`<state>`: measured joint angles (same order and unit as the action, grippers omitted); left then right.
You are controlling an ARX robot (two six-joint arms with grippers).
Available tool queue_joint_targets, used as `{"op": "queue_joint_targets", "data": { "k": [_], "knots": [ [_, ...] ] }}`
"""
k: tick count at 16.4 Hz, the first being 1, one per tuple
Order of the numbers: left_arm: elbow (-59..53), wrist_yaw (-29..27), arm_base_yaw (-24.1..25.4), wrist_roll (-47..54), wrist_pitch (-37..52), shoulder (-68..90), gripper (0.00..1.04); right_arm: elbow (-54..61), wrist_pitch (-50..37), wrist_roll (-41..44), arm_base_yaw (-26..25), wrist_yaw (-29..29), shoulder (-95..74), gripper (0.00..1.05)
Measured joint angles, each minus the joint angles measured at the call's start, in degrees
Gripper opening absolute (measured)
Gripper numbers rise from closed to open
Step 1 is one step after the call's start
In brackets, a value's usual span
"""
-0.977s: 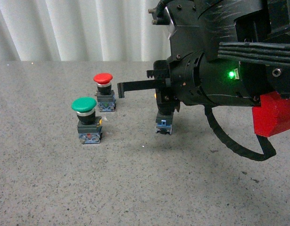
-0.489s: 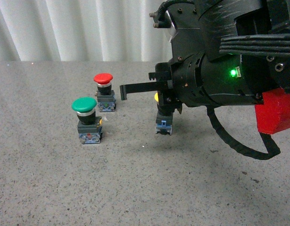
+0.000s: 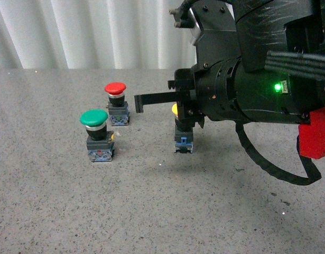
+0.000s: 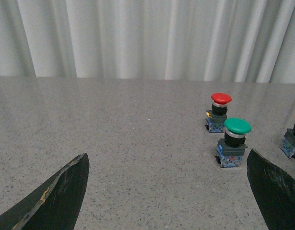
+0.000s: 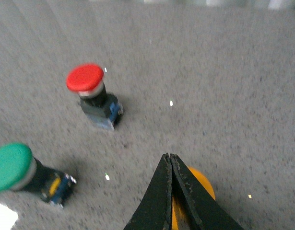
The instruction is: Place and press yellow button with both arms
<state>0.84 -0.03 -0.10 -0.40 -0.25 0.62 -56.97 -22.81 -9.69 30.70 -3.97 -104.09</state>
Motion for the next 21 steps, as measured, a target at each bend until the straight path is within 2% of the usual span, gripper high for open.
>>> {"op": "queue_joint_targets", "data": {
  "k": [3, 6, 10, 12, 13, 14, 16, 21],
  "knots": [
    [0.00, 0.00, 0.00, 0.00, 0.00, 0.00, 0.98, 0.55, -11.96, -5.16, -0.39, -0.33, 5.86, 0.02],
    [0.00, 0.02, 0.00, 0.00, 0.00, 0.00, 0.98, 2.73, -12.04, -8.92, -0.90, 0.37, 13.73, 0.02],
    [0.00, 0.00, 0.00, 0.00, 0.00, 0.00, 0.98, 13.79, -7.08, -10.27, -2.38, -0.33, 28.68, 0.02],
    [0.00, 0.02, 0.00, 0.00, 0.00, 0.00, 0.98, 19.80, -3.37, -10.19, -2.84, -4.09, 39.54, 0.02],
    [0.00, 0.04, 0.00, 0.00, 0.00, 0.00, 0.98, 23.32, -2.03, -5.81, -2.80, -12.74, 44.39, 0.02],
    [0.00, 0.00, 0.00, 0.00, 0.00, 0.00, 0.98, 29.14, 1.11, -0.04, -5.40, -17.51, 51.93, 0.02],
    [0.00, 0.02, 0.00, 0.00, 0.00, 0.00, 0.98, 39.74, 6.14, 6.69, -13.73, -14.34, 67.67, 0.02],
    [0.00, 0.00, 0.00, 0.00, 0.00, 0.00, 0.98, 48.09, 6.14, 8.83, -21.46, -5.57, 77.64, 0.02]
  ]
}}
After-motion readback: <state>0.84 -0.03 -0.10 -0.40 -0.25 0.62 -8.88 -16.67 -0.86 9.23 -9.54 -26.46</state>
